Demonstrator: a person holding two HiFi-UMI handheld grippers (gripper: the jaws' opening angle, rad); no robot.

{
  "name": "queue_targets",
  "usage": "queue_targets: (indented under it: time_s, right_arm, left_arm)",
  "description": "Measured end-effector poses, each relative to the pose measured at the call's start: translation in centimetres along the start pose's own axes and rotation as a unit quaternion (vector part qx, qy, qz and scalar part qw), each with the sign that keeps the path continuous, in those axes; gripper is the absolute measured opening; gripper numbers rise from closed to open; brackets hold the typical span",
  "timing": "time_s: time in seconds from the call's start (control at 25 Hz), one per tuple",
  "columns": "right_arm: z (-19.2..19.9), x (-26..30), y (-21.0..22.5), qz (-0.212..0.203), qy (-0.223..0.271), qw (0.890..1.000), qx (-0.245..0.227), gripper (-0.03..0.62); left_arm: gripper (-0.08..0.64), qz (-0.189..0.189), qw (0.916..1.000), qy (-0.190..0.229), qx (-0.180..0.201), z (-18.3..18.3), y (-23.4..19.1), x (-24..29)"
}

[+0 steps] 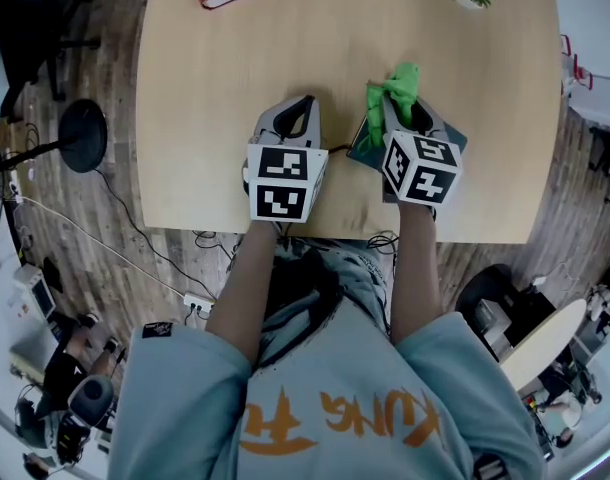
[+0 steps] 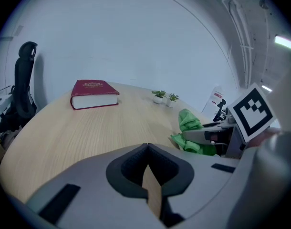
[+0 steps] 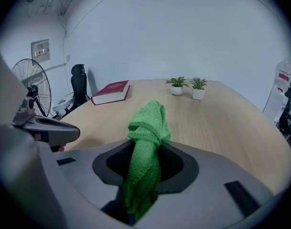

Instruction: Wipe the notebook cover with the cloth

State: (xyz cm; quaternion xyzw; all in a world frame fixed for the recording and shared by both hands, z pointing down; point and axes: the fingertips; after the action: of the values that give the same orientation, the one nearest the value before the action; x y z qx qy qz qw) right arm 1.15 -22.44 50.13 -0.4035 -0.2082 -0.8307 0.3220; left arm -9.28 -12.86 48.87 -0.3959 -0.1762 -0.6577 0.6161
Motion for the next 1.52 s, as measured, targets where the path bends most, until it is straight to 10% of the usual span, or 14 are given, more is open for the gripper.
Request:
queue_targets:
  time_s: [1.52]
  right_arm:
    - [3.8,-3.6,9.6,0.055,0.018,0.997,0.051,0.127]
  left_arm:
    - [0.017,0.035,0.9981,-0.019,0.048,0.6,9.0,3.5]
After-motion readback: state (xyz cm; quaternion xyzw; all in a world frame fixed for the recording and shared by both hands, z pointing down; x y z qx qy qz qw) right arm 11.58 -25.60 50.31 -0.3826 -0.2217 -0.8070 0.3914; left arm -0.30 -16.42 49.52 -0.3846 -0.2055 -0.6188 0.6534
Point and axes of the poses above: the fingertips, and each gripper's own axes: x forward along the fingers, y to its right, z out of its underside, and after that the axes turned 8 degrees about -y, right-handed
